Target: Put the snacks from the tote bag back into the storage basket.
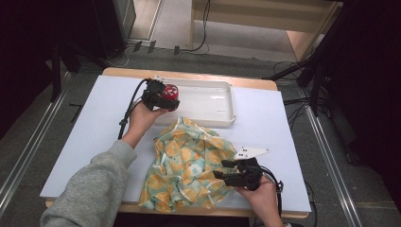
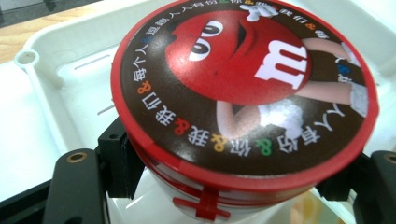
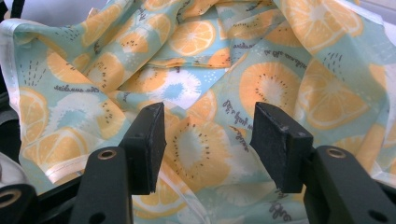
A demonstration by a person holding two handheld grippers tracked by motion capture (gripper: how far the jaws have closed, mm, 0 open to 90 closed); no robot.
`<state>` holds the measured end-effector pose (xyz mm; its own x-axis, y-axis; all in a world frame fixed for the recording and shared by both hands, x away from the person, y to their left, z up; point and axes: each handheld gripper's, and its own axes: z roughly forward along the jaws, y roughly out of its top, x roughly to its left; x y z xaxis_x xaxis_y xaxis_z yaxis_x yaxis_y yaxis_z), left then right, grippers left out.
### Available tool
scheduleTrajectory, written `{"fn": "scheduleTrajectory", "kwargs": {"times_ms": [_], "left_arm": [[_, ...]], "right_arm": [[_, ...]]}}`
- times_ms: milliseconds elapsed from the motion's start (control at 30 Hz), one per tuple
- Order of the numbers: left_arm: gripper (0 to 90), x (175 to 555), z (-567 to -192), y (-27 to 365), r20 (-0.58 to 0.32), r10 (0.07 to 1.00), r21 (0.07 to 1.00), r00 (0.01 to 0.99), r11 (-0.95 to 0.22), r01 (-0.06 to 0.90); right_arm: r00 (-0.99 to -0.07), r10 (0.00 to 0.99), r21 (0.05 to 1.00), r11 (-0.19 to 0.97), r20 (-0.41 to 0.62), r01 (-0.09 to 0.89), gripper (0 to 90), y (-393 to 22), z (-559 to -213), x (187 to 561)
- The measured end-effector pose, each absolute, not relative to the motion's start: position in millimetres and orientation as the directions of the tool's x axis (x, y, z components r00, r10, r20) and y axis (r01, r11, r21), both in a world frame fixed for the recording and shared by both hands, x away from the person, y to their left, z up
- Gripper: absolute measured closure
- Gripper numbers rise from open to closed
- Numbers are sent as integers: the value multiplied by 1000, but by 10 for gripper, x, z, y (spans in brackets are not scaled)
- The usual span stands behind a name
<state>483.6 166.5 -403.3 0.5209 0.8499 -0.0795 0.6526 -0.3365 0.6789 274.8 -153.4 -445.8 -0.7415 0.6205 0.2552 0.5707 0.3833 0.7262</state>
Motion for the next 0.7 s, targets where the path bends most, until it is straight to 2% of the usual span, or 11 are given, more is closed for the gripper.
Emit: {"fn": "scheduleTrajectory", "kwargs": {"times_ms": [700], "left_arm": [[255, 5012, -4417, 1506, -90, 871, 632, 482, -324, 704]], "right_arm": [[-731, 630, 727, 370, 261, 578, 460, -1572, -4460, 2707]]}}
